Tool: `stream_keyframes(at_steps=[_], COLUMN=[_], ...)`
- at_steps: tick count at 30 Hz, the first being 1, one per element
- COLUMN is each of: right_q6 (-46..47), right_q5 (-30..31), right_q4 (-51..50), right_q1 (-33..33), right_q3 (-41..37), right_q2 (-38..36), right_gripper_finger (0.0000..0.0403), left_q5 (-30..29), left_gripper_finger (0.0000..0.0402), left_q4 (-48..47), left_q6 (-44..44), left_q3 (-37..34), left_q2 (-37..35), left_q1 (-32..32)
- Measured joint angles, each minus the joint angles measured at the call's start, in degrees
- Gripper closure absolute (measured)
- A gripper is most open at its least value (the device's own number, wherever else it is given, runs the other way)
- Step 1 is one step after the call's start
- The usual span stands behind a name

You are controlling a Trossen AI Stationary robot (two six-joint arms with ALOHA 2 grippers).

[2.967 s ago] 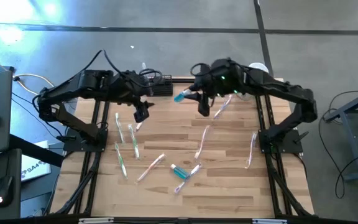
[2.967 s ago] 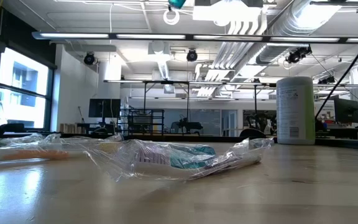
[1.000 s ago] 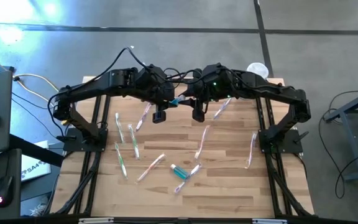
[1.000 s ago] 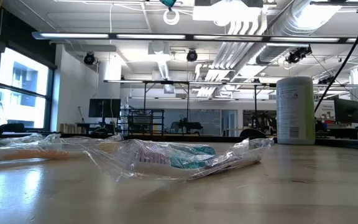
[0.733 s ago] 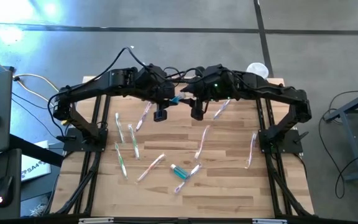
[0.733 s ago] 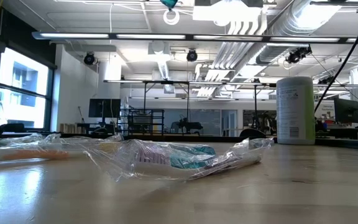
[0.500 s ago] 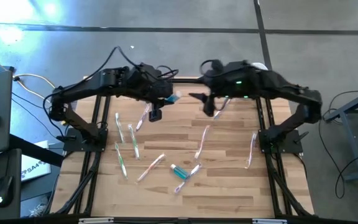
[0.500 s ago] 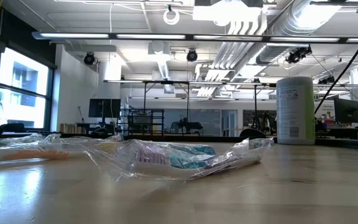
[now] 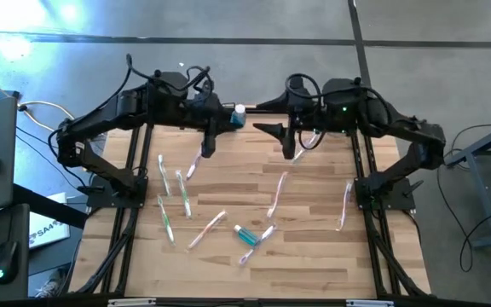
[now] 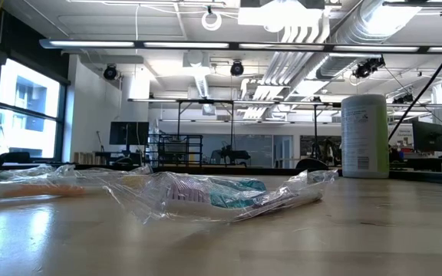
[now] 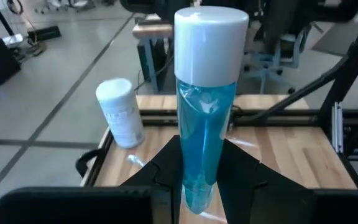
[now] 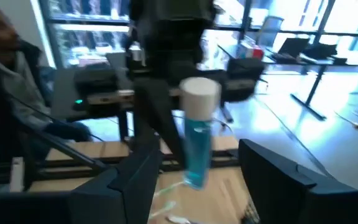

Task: Pick & Place toothbrushing station
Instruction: Put the top blue mouthwash into the black wire organizer

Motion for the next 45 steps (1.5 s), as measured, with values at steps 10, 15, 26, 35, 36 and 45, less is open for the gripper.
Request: stream_keyframes(at_steps=[10,15,26,35,36,45], right_q6=[1.36,1.08,-0.17,-2.65,-3.49,-6.26], right_q5=[-1.92,-2.17,-4.73,-5.08,-5.11,-4.72], right_q4=[3.88,5.26,5.80,5.61,5.44,4.03], right_q1=[-0.01,0.01,-0.38,-1.10,-1.17,-1.13], right_q3=[-0.07,-0.07,-0.07,-0.07,-0.07,-0.04], right_q2=[1.68,2.27,2.82,2.82,2.82,2.75], right_gripper_finger=[0.0188,0.0188,0.0220,0.0334,0.0334,0.0334], left_q5=[3.20,4.56,5.53,5.54,5.52,5.10], left_gripper_finger=[0.0333,0.0333,0.0333,0.0329,0.0325,0.0244], left_q4=[6.51,8.52,8.50,8.84,8.51,6.94], left_q6=[-1.56,-1.71,-1.43,-0.87,-0.80,-1.08], left_q3=[0.02,0.11,0.00,0.00,0.00,0.00], left_q2=[0.68,1.56,2.70,2.70,2.70,2.70], left_q1=[0.00,-0.52,-0.75,-0.75,-0.74,-0.73])
